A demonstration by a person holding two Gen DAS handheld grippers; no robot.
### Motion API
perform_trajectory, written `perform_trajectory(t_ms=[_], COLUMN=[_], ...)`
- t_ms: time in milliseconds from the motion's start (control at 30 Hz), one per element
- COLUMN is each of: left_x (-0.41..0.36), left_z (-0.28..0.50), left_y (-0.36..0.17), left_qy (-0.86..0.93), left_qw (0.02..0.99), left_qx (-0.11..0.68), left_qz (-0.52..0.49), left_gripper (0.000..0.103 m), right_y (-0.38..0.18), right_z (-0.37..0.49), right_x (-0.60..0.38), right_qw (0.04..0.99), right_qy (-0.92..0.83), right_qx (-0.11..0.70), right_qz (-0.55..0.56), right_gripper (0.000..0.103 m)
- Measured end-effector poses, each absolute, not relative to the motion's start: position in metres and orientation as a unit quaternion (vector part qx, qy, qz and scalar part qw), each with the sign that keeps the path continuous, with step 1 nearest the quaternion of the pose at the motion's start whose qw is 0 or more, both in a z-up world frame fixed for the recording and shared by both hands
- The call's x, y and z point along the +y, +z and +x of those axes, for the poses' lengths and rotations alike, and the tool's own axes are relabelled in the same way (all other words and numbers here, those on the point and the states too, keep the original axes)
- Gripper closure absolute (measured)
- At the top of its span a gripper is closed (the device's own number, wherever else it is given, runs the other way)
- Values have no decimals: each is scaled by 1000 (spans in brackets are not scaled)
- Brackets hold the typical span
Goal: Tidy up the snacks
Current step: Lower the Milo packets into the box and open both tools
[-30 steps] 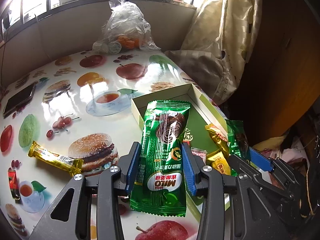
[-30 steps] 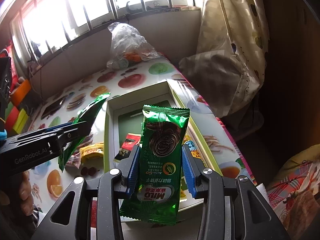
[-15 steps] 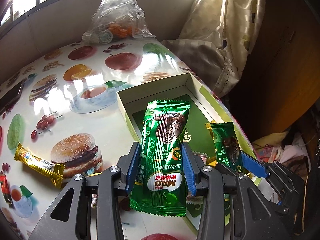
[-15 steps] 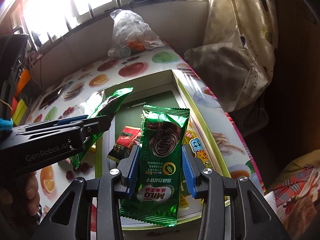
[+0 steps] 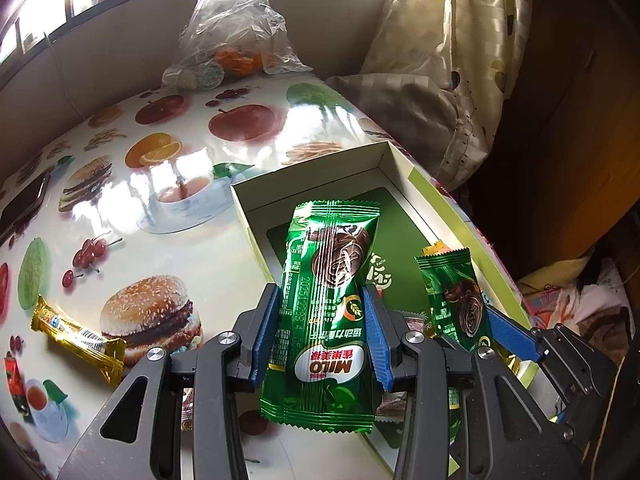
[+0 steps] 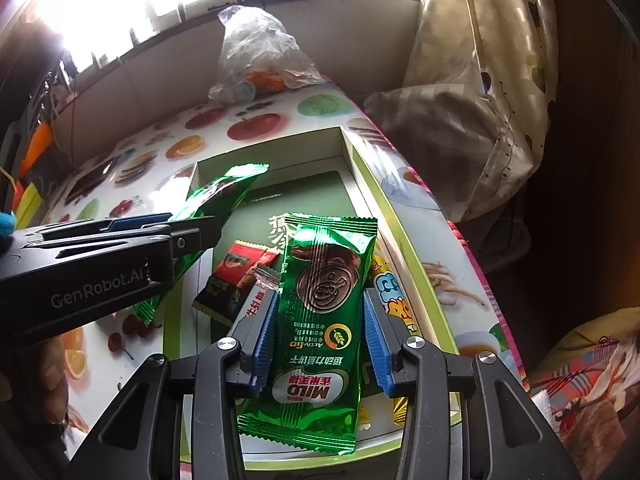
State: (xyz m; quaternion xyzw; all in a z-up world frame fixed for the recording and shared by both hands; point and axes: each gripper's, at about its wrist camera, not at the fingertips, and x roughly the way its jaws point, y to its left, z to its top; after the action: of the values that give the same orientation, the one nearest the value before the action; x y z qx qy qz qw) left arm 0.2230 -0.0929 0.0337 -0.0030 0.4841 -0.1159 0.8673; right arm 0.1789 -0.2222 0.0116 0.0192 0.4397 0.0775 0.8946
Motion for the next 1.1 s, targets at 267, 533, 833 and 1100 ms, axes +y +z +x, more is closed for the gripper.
perform_trajectory(t_ms=[267, 533, 833, 1100], left_x=[-95, -95, -93, -93], left_z=[223, 225, 224, 221], left_y=[34, 33, 37, 41], left_qy=[-114, -115, -124, -127], left_qw=[867, 866, 865, 866], left_qx=[485, 486, 486, 483], left_qz=[4, -1, -16, -18], left_gripper=[61, 59, 58, 58], right_y=[11, 8, 11, 14], right_z=[178, 177, 176, 174], right_x=[-220, -221, -222, -222], right_qw=[895, 892, 894, 896], right_qy=[75, 77, 74, 69], right_qx=[440, 444, 441, 438], right_qz=[18, 24, 30, 30], right_gripper=[62, 59, 55, 53])
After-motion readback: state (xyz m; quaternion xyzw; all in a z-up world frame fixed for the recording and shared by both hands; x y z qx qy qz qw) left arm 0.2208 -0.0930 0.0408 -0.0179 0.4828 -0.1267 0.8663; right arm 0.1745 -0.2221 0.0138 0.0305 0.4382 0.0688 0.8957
